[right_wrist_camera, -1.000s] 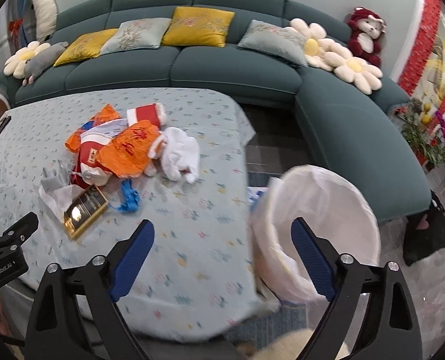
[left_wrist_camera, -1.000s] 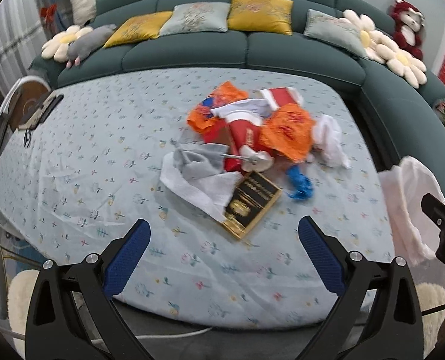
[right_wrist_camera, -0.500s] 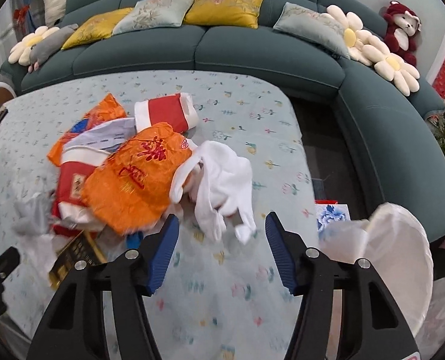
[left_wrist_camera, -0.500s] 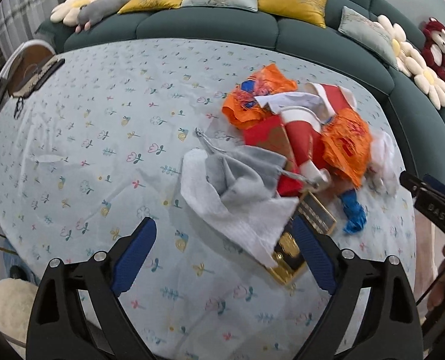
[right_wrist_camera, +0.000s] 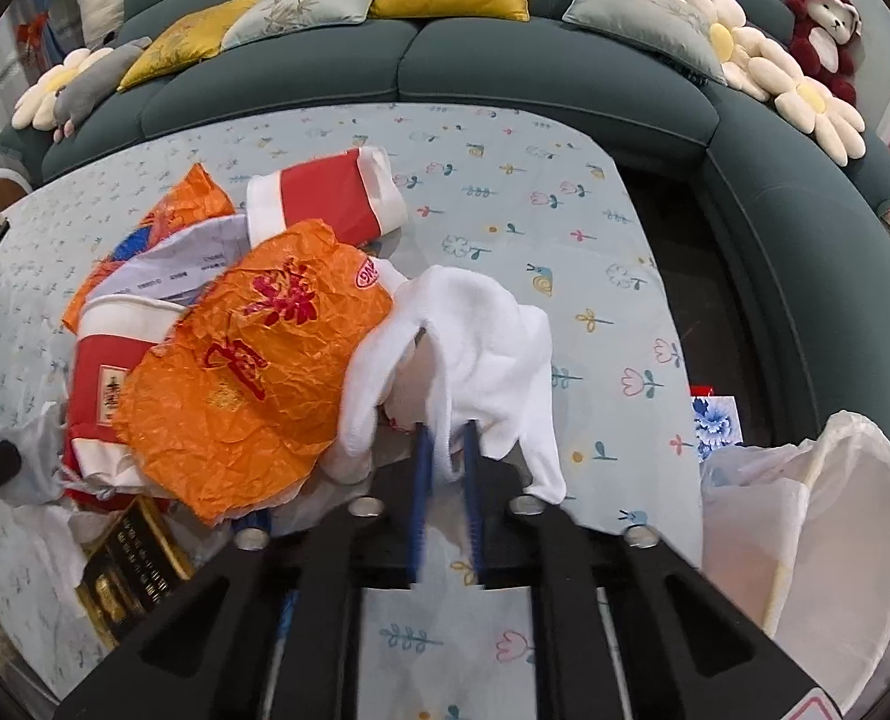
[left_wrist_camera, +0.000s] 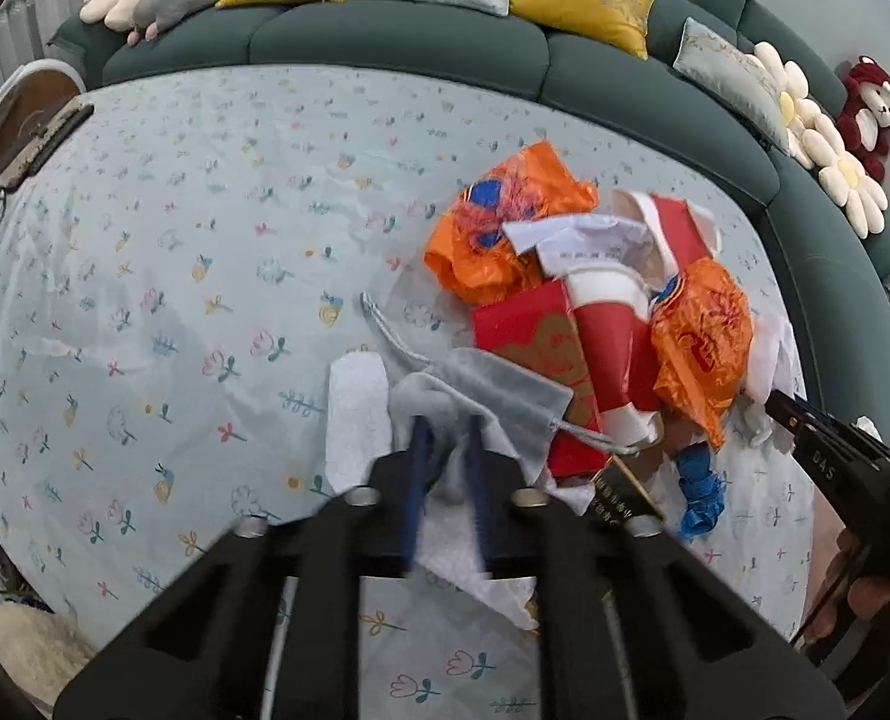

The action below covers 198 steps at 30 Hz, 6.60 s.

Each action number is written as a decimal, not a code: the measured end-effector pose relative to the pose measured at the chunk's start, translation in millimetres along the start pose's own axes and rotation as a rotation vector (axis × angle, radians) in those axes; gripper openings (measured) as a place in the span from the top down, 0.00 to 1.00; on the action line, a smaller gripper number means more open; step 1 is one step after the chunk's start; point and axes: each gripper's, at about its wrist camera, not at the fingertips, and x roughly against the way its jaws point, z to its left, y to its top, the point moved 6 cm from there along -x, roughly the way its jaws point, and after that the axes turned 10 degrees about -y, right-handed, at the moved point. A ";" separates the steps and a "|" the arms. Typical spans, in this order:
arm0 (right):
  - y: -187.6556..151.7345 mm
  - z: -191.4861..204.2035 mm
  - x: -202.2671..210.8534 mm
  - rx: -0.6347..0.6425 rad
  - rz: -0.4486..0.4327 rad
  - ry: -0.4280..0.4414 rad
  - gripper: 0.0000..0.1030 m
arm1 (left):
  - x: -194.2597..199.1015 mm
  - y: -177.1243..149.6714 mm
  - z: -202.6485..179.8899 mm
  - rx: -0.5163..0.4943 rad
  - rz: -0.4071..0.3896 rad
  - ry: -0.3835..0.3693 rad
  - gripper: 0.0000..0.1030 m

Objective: Collect trash
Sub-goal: 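Carry the white tissue with the right gripper to the bin and release, then grasp the white tissue with the left gripper while the right grasps the blue bag, then carry tissue and blue bag to the bin and open both grippers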

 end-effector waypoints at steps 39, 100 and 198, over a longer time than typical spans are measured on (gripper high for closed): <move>-88.0 -237.9 162.5 -0.344 -0.180 -0.127 0.95 | 96.1 -58.0 -304.8 -0.424 -0.069 -0.355 0.96; -62.4 -56.1 162.8 -0.135 -0.168 -0.008 0.34 | 88.1 -26.5 -77.4 -0.074 -0.113 -0.053 0.23; -124.9 -277.2 141.3 -0.468 -0.152 -0.130 0.78 | 73.5 -92.8 -380.5 -0.532 0.045 -0.424 0.94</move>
